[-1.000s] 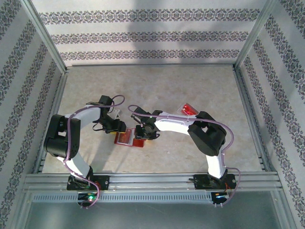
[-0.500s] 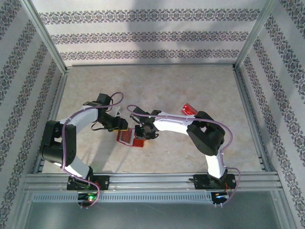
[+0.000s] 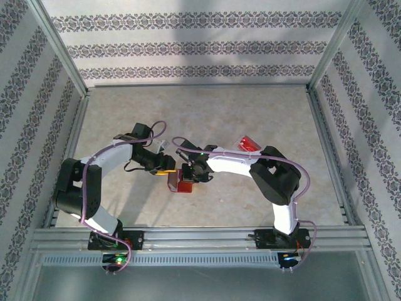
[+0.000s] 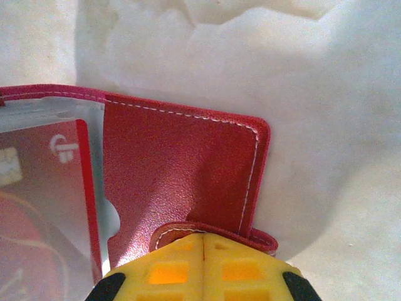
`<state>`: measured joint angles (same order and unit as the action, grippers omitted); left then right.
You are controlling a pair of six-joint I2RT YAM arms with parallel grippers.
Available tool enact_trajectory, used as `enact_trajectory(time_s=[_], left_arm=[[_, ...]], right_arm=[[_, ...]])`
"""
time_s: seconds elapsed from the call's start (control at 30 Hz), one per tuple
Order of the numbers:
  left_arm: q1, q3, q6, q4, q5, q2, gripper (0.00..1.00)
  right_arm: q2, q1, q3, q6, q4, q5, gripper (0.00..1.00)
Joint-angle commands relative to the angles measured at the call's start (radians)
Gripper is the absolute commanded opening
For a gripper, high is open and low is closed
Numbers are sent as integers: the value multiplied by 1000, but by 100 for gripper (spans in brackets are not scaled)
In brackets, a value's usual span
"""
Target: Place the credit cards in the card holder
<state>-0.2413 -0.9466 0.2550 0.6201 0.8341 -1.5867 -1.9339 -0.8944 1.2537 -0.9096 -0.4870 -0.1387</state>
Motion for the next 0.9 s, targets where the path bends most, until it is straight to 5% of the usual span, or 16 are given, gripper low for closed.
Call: enact_trajectory(time_s=[0.0, 0.13, 0.47, 0.87], left_arm=[[-15, -4, 27, -35, 40, -12, 46], [-23, -6, 41, -49, 59, -24, 45], [-28, -9, 39, -51, 55, -32, 45], [-29, -3, 47, -60, 63, -19, 41]], right_arm=[[24, 8, -36, 11, -35, 35, 0], [53, 14, -43, 24, -32, 22, 2], [77, 4, 16, 44, -133, 106, 40], [-34, -27, 93, 37, -134, 94, 46]])
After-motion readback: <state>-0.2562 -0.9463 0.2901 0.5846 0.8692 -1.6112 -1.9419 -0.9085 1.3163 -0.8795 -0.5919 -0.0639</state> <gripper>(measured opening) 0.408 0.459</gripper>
